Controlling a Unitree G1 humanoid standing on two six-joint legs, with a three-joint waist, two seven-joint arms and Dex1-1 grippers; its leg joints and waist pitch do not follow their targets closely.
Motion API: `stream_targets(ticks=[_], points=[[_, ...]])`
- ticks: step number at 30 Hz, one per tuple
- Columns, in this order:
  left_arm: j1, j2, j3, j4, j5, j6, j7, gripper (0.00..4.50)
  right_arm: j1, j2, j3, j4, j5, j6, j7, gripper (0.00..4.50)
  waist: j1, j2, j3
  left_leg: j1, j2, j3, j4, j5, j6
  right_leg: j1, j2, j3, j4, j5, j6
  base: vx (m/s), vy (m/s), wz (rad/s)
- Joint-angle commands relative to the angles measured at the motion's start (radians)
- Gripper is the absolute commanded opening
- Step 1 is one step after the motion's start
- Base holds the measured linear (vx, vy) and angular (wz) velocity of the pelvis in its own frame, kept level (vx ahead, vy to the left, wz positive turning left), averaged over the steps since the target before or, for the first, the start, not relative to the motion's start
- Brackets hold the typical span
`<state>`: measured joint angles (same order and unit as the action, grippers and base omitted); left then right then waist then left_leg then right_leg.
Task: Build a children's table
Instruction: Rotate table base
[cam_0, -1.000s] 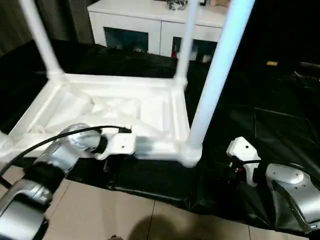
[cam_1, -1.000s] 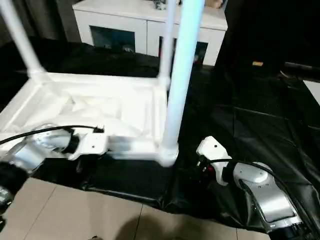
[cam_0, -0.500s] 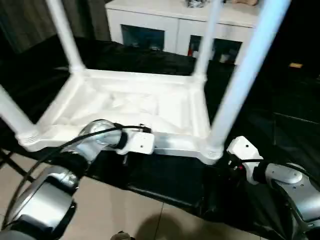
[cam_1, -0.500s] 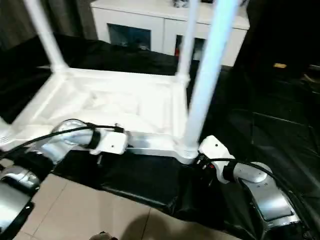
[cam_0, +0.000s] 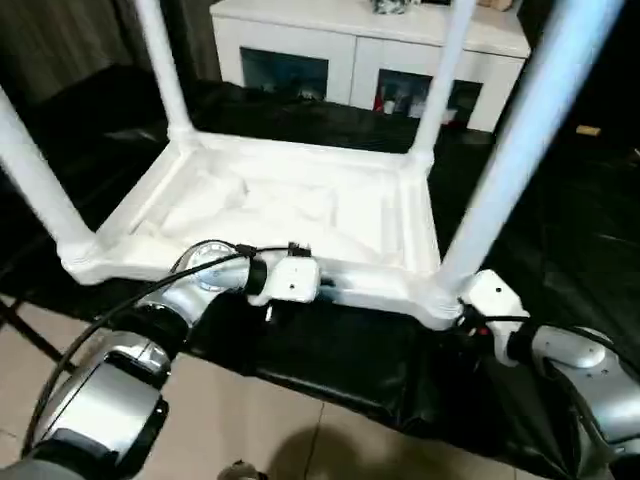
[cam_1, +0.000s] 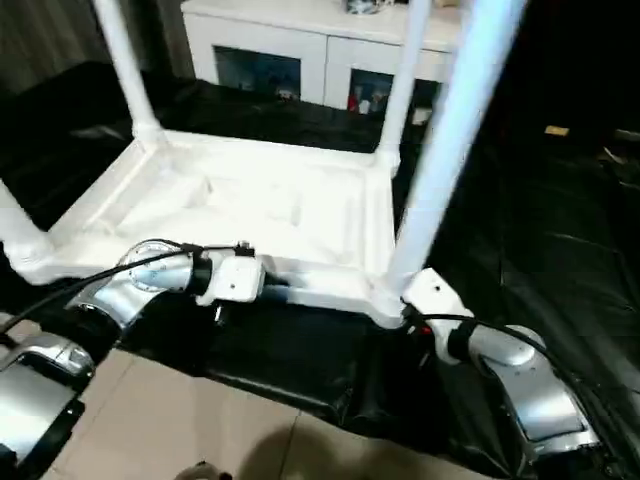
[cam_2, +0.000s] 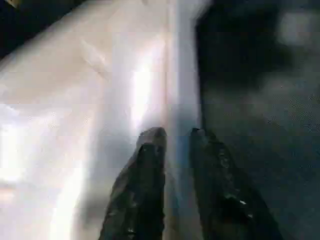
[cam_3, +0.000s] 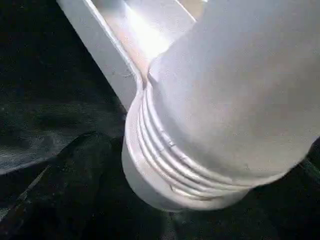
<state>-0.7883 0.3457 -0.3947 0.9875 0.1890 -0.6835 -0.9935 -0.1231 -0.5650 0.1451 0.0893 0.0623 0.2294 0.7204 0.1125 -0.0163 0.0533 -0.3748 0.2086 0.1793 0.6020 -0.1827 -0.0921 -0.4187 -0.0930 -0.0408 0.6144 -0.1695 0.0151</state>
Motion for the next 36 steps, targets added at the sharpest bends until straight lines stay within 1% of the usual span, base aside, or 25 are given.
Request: stream_targets(ticks=[1, 4, 7, 9, 11, 14, 17, 18, 20, 21, 22, 23, 24, 25, 26, 27, 28, 29, 30, 31, 32, 33, 34, 35, 36], points=[[-0.023, 0.003, 0.045, -0.039, -0.036, -0.012, 0.036, 1.27, -0.006, 0.008, 0.001, -0.004, -0.010, -0.009, -0.013, 4.50, -0.003, -0.015, -0.073, 0.006, 0.014, 0.002, -0.067, -0.180, 0.065, 0.057, -0.036, 0.025, -0.056, -0.113, -0.225, 0.000, 0.000, 0.00], [-0.016, -0.004, 0.098, -0.047, -0.072, 0.022, 0.100, 1.62, -0.007, 0.019, -0.013, 0.000, -0.020, 0.001, -0.055, 4.50, -0.005, -0.011, -0.071, 0.009, 0.011, 0.003, -0.068, -0.198, 0.057, 0.057, -0.034, 0.026, -0.060, -0.138, -0.221, 0.000, 0.000, 0.00], [0.044, -0.052, 0.268, -0.166, -0.242, 0.209, 0.222, 1.82, -0.008, 0.075, -0.109, 0.004, -0.042, 0.020, -0.244, 4.50, -0.009, 0.001, -0.069, 0.012, 0.009, 0.004, -0.069, -0.225, 0.027, 0.054, -0.035, 0.027, -0.062, -0.170, -0.228, 0.000, 0.000, 0.00], [0.100, -0.068, 0.320, -0.266, -0.303, 0.330, 0.281, 1.97, -0.003, 0.100, -0.154, -0.007, -0.030, 0.051, -0.301, 4.50, -0.012, -0.004, -0.068, 0.012, 0.009, 0.003, -0.069, -0.238, 0.022, 0.055, -0.034, 0.025, -0.063, -0.190, -0.242, 0.000, 0.000, 0.00], [0.223, -0.080, 0.367, -0.458, -0.348, 0.513, 0.372, 1.97, 0.027, 0.126, -0.213, -0.055, -0.009, 0.052, -0.352, 4.50, -0.020, -0.002, -0.065, 0.009, 0.010, 0.003, -0.071, -0.247, 0.028, 0.055, -0.028, 0.024, -0.068, -0.223, -0.217, 0.000, 0.000, 0.00], [0.428, -0.158, 0.450, -0.663, -0.378, 0.527, 0.575, 1.97, 0.083, 0.194, -0.281, -0.152, 0.033, 0.062, -0.423, 4.50, -0.033, -0.005, -0.063, 0.006, 0.016, 0.004, -0.076, -0.278, 0.037, 0.056, -0.026, 0.024, -0.079, -0.281, -0.183, 0.000, 0.000, 0.00], [0.516, -0.196, 0.481, -0.734, -0.352, 0.546, 0.662, 1.97, 0.103, 0.228, -0.286, -0.194, 0.047, 0.078, -0.447, 4.50, -0.041, -0.002, -0.065, 0.007, 0.009, 0.000, -0.078, -0.306, 0.035, 0.045, -0.018, 0.022, -0.090, -0.351, -0.126, 0.000, 0.000, 0.00], [0.573, -0.215, 0.494, -0.803, -0.332, 0.618, 0.701, 1.97, 0.111, 0.260, -0.274, -0.218, 0.054, 0.083, -0.465, 4.50, -0.044, -0.005, -0.063, 0.010, 0.013, -0.002, -0.081, -0.315, 0.028, 0.041, -0.014, 0.020, -0.091, -0.355, -0.121, 0.000, 0.000, 0.00], [0.603, -0.227, 0.497, -0.862, -0.343, 0.677, 0.722, 1.97, 0.113, 0.283, -0.254, -0.236, 0.064, 0.099, -0.466, 4.50, -0.061, 0.001, -0.053, 0.014, 0.024, -0.019, -0.093, -0.379, -0.008, 0.038, 0.010, 0.001, -0.089, -0.356, -0.121, 0.000, 0.000, 0.00], [0.612, -0.228, 0.490, -0.892, -0.328, 0.689, 0.735, 1.97, 0.114, 0.294, -0.236, -0.243, 0.067, 0.102, -0.461, 4.50, -0.075, 0.009, -0.050, 0.035, 0.042, -0.033, -0.102, -0.445, -0.003, 0.027, 0.031, -0.016, -0.096, -0.331, -0.146, 0.000, 0.000, 0.00], [0.613, -0.229, 0.489, -0.896, -0.326, 0.692, 0.738, 1.97, 0.115, 0.296, -0.232, -0.244, 0.069, 0.104, -0.459, 4.50, -0.088, 0.017, -0.045, 0.050, 0.088, -0.064, -0.134, -0.476, 0.030, 0.026, 0.035, -0.035, -0.078, -0.288, -0.205, -0.019, -0.065, 0.06], [0.619, -0.230, 0.480, -0.929, -0.309, 0.711, 0.762, 1.97, 0.116, 0.311, -0.216, -0.250, 0.070, 0.118, -0.457, 4.50, -0.092, 0.037, -0.042, 0.054, 0.163, -0.094, -0.178, -0.516, 0.050, 0.028, 0.023, -0.047, -0.030, -0.209, -0.226, -0.017, -0.086, 0.07], [0.627, -0.229, 0.470, -0.957, -0.288, 0.724, 0.781, 1.97, 0.117, 0.321, -0.210, -0.254, 0.065, 0.125, -0.460, 4.50, -0.097, 0.035, -0.043, 0.053, 0.195, -0.105, -0.201, -0.525, 0.052, 0.029, 0.017, -0.053, 0.003, -0.154, -0.224, -0.017, -0.086, 0.07], [0.632, -0.228, 0.463, -0.974, -0.277, 0.734, 0.793, 1.97, 0.118, 0.327, -0.208, -0.256, 0.060, 0.129, -0.463, 4.50, -0.102, 0.035, -0.046, 0.054, 0.216, -0.113, -0.209, -0.494, 0.087, 0.027, 0.003, -0.050, 0.040, -0.106, -0.221, -0.013, -0.139, 0.04], [0.636, -0.226, 0.457, -0.985, -0.262, 0.741, 0.802, 1.97, 0.115, 0.333, -0.206, -0.255, 0.061, 0.134, -0.463, 4.50, -0.102, 0.029, -0.043, 0.050, 0.214, -0.104, -0.211, -0.484, 0.105, 0.029, -0.003, -0.048, 0.045, -0.105, -0.228, 0.012, -0.211, -0.08], [0.640, -0.225, 0.452, -0.997, -0.255, 0.753, 0.811, 1.97, 0.114, 0.337, -0.205, -0.256, 0.063, 0.138, -0.463, 4.50, -0.084, 0.020, -0.043, 0.084, 0.222, -0.023, -0.193, -0.462, 0.103, -0.014, -0.001, -0.043, 0.049, -0.091, -0.273, 0.012, -0.211, -0.08], [0.643, -0.226, 0.449, -1.004, -0.243, 0.757, 0.821, 1.97, 0.110, 0.342, -0.205, -0.255, 0.063, 0.147, -0.467, 4.50, -0.081, -0.007, -0.038, 0.107, 0.137, 0.063, -0.127, -0.493, 0.098, -0.049, 0.043, -0.035, -0.001, -0.137, -0.325, 0.046, -0.248, -0.22], [0.644, -0.238, 0.454, -1.019, -0.240, 0.786, 0.846, 1.97, 0.103, 0.344, -0.203, -0.252, 0.063, 0.152, -0.473, 4.50, -0.089, -0.075, -0.045, 0.124, -0.126, 0.109, 0.199, -0.513, 0.133, -0.067, 0.128, 0.010, -0.159, -0.264, -0.363, 0.084, -0.197, -0.56], [0.644, -0.238, 0.454, -1.019, -0.240, 0.787, 0.847, 1.97, 0.103, 0.344, -0.202, -0.252, 0.063, 0.152, -0.474, 4.50, -0.067, -0.081, -0.062, 0.054, -0.139, 0.067, 0.230, -0.483, 0.159, 0.017, 0.067, 0.076, -0.129, -0.314, -0.390, 0.084, -0.197, -0.56], [0.644, -0.244, 0.456, -1.033, -0.231, 0.810, 0.864, 1.97, 0.095, 0.346, -0.203, -0.247, 0.063, 0.162, -0.488, 4.50, -0.064, -0.091, -0.060, -0.026, -0.145, 0.010, 0.251, -0.402, 0.137, 0.073, 0.039, 0.129, -0.098, -0.237, -0.422, 0.042, -0.144, -0.67], [0.644, -0.244, 0.455, -1.039, -0.226, 0.818, 0.870, 1.97, 0.091, 0.349, -0.205, -0.244, 0.062, 0.169, -0.496, 4.50, -0.059, -0.077, -0.067, -0.002, -0.176, -0.011, 0.247, -0.423, 0.120, 0.066, 0.048, 0.175, -0.118, -0.171, -0.387, -0.056, -0.165, -0.39], [0.643, -0.257, 0.463, -1.040, -0.227, 0.831, 0.893, 1.97, 0.083, 0.354, -0.207, -0.237, 0.061, 0.174, -0.507, 4.50, -0.063, -0.064, -0.070, -0.043, -0.133, -0.070, 0.204, -0.331, 0.118, 0.123, -0.033, 0.142, -0.088, -0.168, -0.372, -0.056, -0.165, -0.39], [0.643, -0.257, 0.463, -1.040, -0.227, 0.831, 0.893, 1.97, 0.083, 0.354, -0.207, -0.237, 0.061, 0.174, -0.507, 4.50, -0.080, -0.001, -0.063, -0.023, -0.110, -0.094, 0.162, -0.184, 0.181, 0.097, -0.037, 0.121, -0.180, -0.348, -0.129, -0.111, -0.196, -0.14], [0.640, -0.259, 0.459, -1.052, -0.221, 0.840, 0.899, 1.97, 0.074, 0.351, -0.194, -0.231, 0.040, 0.189, -0.516, 4.50, -0.098, 0.072, -0.069, 0.040, 0.083, -0.216, 0.005, -0.023, 0.238, 0.039, 0.020, 0.009, -0.131, -0.364, 0.093, -0.098, -0.185, -0.20], [0.639, -0.256, 0.454, -1.063, -0.218, 0.862, 0.897, 1.97, 0.069, 0.353, -0.190, -0.227, 0.033, 0.195, -0.518, 4.50, -0.141, 0.045, -0.083, 0.066, 0.209, -0.304, -0.058, 0.125, 0.333, -0.004, 0.010, -0.023, 0.039, -0.343, 0.142, -0.098, -0.185, -0.20]])
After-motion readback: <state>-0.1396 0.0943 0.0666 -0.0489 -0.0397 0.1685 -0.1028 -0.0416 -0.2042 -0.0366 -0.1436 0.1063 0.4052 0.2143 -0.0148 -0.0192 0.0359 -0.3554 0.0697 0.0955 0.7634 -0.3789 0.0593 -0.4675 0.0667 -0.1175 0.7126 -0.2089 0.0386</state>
